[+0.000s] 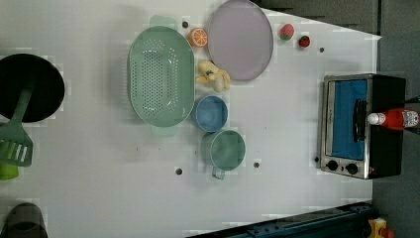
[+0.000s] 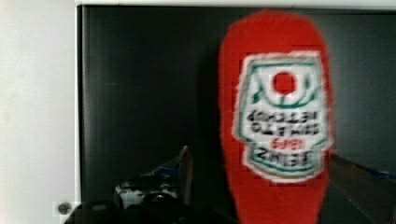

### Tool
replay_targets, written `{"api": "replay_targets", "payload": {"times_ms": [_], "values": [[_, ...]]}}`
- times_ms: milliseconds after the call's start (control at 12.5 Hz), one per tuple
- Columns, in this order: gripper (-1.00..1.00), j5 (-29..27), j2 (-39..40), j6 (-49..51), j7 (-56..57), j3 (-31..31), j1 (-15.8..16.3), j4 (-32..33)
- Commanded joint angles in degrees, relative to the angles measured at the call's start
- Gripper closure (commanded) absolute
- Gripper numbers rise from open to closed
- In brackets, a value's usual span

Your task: Pick Ketchup from oven and place it on table.

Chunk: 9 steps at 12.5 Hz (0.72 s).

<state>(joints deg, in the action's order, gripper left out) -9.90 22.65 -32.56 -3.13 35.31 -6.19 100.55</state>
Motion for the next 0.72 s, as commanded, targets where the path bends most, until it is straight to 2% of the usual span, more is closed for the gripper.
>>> {"api": "replay_targets", "payload": {"times_ms": [80, 480, 560, 720], "values": [[-1.00, -0.28, 0.84, -1.41, 2.83, 0.40, -2.31, -0.32], [-1.00, -2.38, 3.08, -1.42, 2.79, 0.42, -2.99, 0.01], [-0.91, -2.40, 3.14, -1.48, 2.79, 0.39, -3.03, 0.19], [-0.43, -2.51, 3.22, -1.64, 2.80, 0.35, -3.03, 0.40]]}}
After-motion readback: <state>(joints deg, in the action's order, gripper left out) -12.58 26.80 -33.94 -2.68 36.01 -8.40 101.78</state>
